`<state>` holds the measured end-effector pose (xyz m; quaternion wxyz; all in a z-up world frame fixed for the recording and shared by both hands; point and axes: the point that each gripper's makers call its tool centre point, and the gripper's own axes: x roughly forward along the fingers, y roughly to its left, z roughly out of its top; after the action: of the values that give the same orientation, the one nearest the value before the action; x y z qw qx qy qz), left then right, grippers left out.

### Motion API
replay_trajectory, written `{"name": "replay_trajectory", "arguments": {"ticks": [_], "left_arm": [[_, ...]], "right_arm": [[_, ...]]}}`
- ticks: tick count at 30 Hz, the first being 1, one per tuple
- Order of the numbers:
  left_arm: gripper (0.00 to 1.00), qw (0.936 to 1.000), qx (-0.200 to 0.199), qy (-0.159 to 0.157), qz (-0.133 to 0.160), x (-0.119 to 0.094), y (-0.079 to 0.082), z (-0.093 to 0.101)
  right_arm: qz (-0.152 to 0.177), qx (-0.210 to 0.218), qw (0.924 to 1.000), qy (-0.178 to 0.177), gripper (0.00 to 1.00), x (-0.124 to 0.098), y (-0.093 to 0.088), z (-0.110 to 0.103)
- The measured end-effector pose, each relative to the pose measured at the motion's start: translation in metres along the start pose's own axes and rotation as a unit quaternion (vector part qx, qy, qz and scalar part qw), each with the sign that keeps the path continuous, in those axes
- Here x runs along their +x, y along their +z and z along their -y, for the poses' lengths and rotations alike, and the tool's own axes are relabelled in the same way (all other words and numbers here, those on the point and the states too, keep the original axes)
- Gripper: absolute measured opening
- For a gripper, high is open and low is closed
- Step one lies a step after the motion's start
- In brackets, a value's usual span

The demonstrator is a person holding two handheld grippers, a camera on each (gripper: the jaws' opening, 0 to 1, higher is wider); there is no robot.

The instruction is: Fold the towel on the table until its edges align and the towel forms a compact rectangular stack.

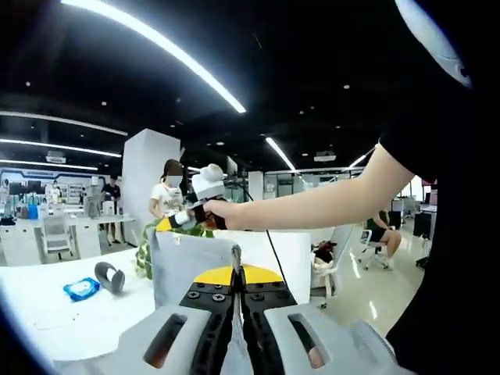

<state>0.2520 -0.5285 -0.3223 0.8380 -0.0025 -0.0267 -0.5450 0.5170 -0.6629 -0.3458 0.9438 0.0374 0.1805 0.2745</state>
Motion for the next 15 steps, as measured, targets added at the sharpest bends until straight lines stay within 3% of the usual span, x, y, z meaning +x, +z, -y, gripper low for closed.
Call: {"name": "replay_trajectory", "arguments": {"ticks": [7,15], "left_arm": [[0.02,0.9998,-0.008,0.020,0.005,-0.013,0.002,-0.009],[0.02,0.9992,-0.016,0.036,-0.001,-0.031,0.001,-0.012]], "right_arm": [[0.008,0.025,0.9995,0.018,0.00,0.011,0.003,-0.018],[0.005,0.049,0.9970,0.060,0.00,0.029,0.005,-0.052]]}}
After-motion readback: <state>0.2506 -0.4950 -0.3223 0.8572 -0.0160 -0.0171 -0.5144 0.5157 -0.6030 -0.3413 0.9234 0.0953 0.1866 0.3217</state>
